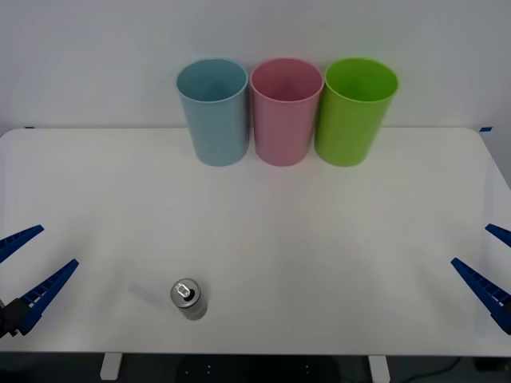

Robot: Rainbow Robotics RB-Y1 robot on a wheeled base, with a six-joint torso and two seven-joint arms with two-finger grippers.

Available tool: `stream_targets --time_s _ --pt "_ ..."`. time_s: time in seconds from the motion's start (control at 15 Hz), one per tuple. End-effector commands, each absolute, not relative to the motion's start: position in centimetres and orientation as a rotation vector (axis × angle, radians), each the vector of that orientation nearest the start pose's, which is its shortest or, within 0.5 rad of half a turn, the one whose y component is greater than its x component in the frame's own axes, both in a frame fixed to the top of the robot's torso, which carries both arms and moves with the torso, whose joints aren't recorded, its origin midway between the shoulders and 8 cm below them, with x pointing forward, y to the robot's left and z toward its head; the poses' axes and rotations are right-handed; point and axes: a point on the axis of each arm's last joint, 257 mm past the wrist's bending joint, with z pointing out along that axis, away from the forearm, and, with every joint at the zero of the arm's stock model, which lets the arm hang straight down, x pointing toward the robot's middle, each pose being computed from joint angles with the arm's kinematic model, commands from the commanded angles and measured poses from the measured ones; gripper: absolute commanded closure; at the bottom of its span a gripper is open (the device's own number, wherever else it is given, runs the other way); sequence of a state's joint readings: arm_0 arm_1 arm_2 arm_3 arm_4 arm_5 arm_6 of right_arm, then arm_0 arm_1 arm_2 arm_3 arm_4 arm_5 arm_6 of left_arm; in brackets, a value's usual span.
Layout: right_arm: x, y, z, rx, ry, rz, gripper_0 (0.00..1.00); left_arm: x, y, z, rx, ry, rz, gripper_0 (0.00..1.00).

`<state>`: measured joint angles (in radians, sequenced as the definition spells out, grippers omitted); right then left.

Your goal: Grasp the object on the table and drop it into the matching bin: aluminum can to the light blue bin, PET bottle to the pink bin.

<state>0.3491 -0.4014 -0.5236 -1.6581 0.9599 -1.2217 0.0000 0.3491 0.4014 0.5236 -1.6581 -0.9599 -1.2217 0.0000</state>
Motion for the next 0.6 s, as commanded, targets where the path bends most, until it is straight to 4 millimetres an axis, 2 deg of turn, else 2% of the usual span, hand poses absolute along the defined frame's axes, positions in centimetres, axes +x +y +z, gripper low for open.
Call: stream_targets --time_s 0.07,0.13,0.4,0.6 --pt "34.2 -33.0 -16.9 -0.465 1.441 0.567 0.00 34.2 33.0 -16.9 0.465 1.441 -0.567 0.00" --pt "34.2 -33.0 -16.9 -0.465 1.441 0.567 0.00 34.1 33.4 -17.8 0.426 1.455 -0.573 0.00" --pt "34.2 -33.0 -16.9 -0.465 1.441 0.567 0.00 33.9 33.6 -17.6 0.416 1.449 -0.578 0.00" --pt "34.2 -33.0 -16.9 -0.465 1.441 0.567 0.00 32.8 34.4 -18.7 0.444 1.499 -0.558 0.00"
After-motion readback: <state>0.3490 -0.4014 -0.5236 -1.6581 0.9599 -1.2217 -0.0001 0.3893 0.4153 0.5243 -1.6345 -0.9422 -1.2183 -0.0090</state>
